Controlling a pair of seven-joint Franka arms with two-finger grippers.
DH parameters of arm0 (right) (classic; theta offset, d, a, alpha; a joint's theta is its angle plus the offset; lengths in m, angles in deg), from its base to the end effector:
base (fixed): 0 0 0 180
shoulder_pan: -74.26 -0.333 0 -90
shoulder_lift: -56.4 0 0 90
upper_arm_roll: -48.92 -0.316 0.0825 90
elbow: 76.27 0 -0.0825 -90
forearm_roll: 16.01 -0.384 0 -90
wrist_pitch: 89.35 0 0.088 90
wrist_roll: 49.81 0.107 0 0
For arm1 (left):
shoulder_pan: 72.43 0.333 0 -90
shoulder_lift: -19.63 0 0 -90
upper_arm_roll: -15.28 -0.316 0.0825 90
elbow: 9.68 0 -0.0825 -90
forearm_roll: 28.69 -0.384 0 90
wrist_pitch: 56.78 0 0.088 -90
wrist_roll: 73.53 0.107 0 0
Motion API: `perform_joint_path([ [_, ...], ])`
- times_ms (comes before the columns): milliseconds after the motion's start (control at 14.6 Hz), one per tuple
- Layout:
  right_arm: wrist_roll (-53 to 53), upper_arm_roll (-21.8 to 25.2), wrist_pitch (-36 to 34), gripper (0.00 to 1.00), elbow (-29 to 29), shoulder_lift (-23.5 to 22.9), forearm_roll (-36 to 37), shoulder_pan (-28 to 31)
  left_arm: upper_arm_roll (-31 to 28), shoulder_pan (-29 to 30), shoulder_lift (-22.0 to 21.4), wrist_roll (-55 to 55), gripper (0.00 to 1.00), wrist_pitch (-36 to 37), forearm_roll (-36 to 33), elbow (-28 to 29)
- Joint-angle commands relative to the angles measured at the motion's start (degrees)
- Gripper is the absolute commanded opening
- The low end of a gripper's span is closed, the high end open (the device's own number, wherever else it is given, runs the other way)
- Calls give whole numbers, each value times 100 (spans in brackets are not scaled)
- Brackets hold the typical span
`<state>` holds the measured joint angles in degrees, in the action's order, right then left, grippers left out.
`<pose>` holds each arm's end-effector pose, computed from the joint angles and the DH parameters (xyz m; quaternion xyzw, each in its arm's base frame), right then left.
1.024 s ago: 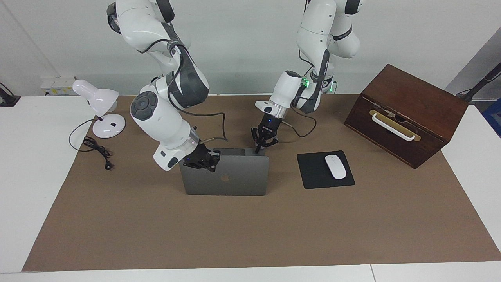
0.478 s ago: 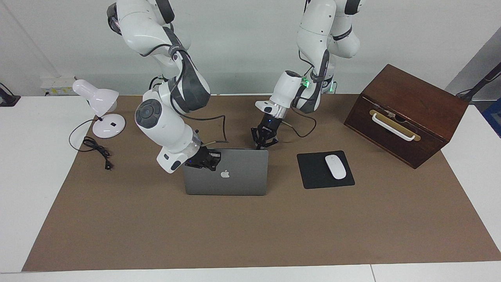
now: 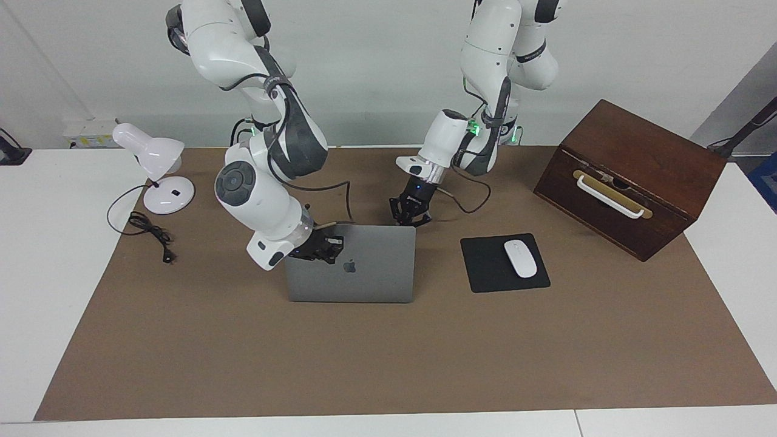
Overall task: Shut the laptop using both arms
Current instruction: 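Push the laptop lid down toward the keyboard with the right gripper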
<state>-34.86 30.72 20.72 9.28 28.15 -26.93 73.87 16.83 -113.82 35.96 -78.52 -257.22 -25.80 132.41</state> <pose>0.6575 0.1993 0.3973 -0.9863 0.0192 0.0675 0.1494 0.3869 -0.3517 0.2657 0.8913 -0.2778 0.3260 0.1489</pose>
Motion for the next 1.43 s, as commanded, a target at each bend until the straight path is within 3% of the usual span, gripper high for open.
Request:
perform_joint_path([
  [0,122,-96,76,0,242,30,2,74,-31,140,564,68,0,-30,-148,-173],
  [1365,113,-96,885,0,1024,39,28,30,-31,140,564,68,0,-30,-148,-164],
])
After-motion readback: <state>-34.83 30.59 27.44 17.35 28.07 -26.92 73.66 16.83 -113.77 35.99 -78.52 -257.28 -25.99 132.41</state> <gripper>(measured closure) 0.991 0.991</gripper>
